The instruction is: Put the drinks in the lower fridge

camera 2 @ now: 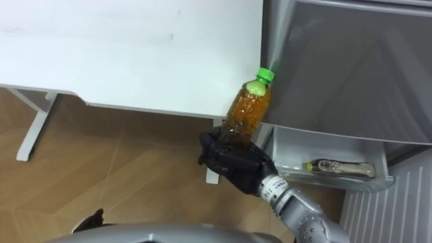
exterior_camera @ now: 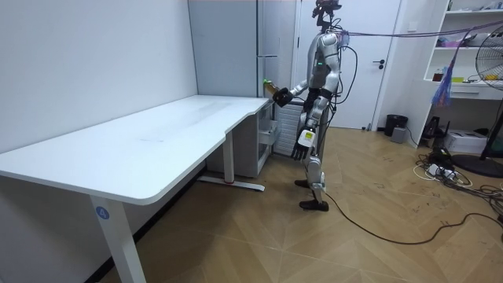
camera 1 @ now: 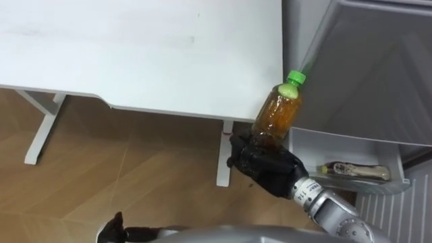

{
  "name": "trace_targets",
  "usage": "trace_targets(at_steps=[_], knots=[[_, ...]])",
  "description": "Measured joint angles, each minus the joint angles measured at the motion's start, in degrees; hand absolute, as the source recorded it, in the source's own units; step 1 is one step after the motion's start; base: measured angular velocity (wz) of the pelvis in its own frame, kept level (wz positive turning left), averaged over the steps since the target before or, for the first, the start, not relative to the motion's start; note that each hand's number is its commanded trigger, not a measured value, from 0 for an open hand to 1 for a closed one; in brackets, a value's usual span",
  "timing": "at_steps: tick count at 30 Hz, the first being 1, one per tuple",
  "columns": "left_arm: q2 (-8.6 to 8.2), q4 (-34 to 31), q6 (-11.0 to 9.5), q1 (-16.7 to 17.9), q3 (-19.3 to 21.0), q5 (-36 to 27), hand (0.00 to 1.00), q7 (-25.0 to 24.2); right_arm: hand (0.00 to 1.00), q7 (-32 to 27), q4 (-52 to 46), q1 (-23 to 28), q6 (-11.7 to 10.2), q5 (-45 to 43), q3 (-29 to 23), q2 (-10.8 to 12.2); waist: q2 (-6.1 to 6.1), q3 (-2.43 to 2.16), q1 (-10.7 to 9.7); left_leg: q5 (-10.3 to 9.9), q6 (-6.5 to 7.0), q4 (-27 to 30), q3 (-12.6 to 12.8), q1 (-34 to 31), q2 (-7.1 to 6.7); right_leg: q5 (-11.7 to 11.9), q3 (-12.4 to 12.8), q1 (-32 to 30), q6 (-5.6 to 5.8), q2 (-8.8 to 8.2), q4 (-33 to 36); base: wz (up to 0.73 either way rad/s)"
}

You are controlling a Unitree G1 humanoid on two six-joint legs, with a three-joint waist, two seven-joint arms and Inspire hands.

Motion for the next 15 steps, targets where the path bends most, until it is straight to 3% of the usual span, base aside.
trace_targets(at_steps=[9,15], knots=[[0.68,0.0,0.0,-0.8,-0.5,4.3,0.0,-0.2,1.0,-0.4,2.0,-0.2,1.2,-0.1,0.3,0.0,-1.39,0.22,-1.7,0.0,0.01,0.5,0.1,-0.4,-0.05,0.0,0.2,-0.1,0.03,-0.07,0.0,0.0],[0.67,0.2,0.0,-0.7,-0.8,4.2,0.0,-0.1,1.0,-1.7,4.6,-0.2,1.3,0.2,0.4,0.4,-1.12,0.25,-3.1,0.0,0.01,0.6,0.2,-0.6,-0.05,0.1,0.3,-0.3,0.02,-0.05,-0.1,0.0]])
